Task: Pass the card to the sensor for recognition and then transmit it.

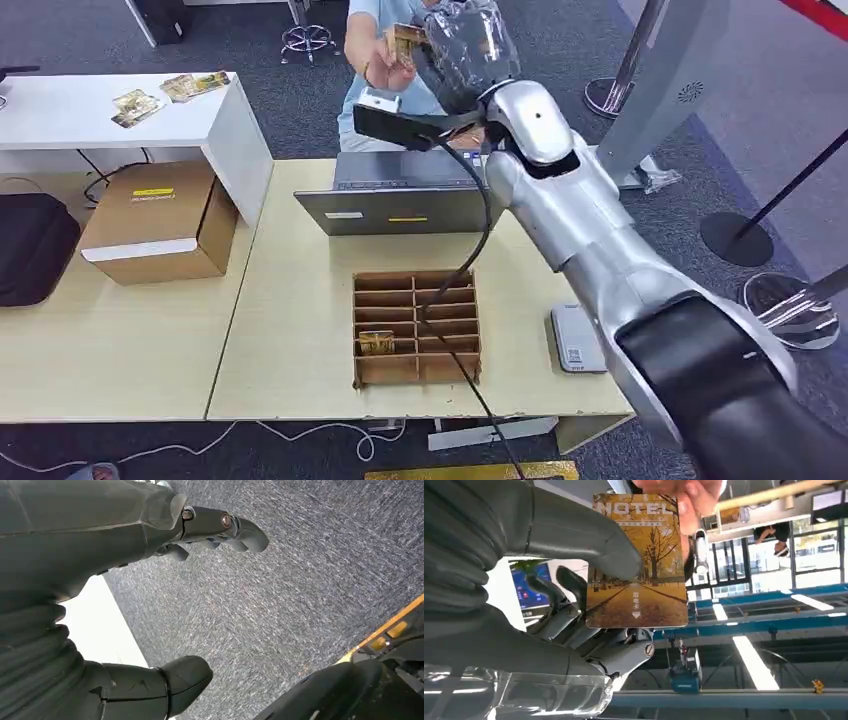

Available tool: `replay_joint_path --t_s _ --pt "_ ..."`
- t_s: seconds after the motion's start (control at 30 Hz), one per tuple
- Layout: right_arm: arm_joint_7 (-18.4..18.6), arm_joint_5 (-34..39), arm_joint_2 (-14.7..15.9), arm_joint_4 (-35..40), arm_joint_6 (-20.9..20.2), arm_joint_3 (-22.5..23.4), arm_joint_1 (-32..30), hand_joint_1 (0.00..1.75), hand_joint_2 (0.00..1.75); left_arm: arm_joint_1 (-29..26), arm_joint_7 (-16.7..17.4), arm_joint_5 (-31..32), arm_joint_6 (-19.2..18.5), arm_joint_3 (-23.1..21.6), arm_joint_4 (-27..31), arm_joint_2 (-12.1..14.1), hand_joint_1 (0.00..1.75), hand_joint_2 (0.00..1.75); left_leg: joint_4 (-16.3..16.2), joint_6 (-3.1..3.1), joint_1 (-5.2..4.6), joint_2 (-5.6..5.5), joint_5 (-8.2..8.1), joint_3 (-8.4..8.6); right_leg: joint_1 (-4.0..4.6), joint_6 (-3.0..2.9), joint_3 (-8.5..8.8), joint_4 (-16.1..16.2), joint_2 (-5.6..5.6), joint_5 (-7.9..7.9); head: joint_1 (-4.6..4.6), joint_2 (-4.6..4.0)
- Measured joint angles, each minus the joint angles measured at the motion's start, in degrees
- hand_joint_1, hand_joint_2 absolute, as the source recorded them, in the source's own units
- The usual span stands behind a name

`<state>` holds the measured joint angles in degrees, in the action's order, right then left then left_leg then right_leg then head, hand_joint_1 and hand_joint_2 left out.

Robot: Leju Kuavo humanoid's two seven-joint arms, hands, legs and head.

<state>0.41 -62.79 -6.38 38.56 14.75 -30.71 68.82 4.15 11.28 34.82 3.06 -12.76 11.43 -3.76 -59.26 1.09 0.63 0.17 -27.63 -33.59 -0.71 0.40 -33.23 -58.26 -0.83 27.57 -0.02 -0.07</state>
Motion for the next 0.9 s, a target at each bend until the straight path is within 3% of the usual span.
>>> replay_joint_path --t_s 0.7,0.8,0.9 --pt "-0.94 1.85 0.59 1.83 0.17 2.56 -0.17 1.75 1.75 -0.01 0.0 -0.02 0.07 0.65 0.0 0.0 0.0 1.75 0.0 0.0 0.0 0.01 0.0 0.0 0.0 0.0 0.0 0.0 0.01 0.0 0.0 0.0" --pt "-1.27 5.87 0.59 2.08 -0.11 3.74 -0.43 1.75 1.75 -0.05 0.0 -0.42 0.33 0.85 0.0 0.0 0.0 1.75 0.0 0.0 0.0 0.0 0.0 0.0 0.0 0.0 0.0 0.0 0.0 0.0 0.0 0.0" --pt "-1.4 13.28 1.18 2.14 -2.94 6.93 -0.52 1.75 1.75 -0.31 0.0 -0.9 0.79 1.29 0.0 0.0 0.0 1.75 -0.01 0.0 0.0 -0.01 0.0 0.0 0.0 0.0 0.0 0.01 -0.01 0.0 0.0 0.0"
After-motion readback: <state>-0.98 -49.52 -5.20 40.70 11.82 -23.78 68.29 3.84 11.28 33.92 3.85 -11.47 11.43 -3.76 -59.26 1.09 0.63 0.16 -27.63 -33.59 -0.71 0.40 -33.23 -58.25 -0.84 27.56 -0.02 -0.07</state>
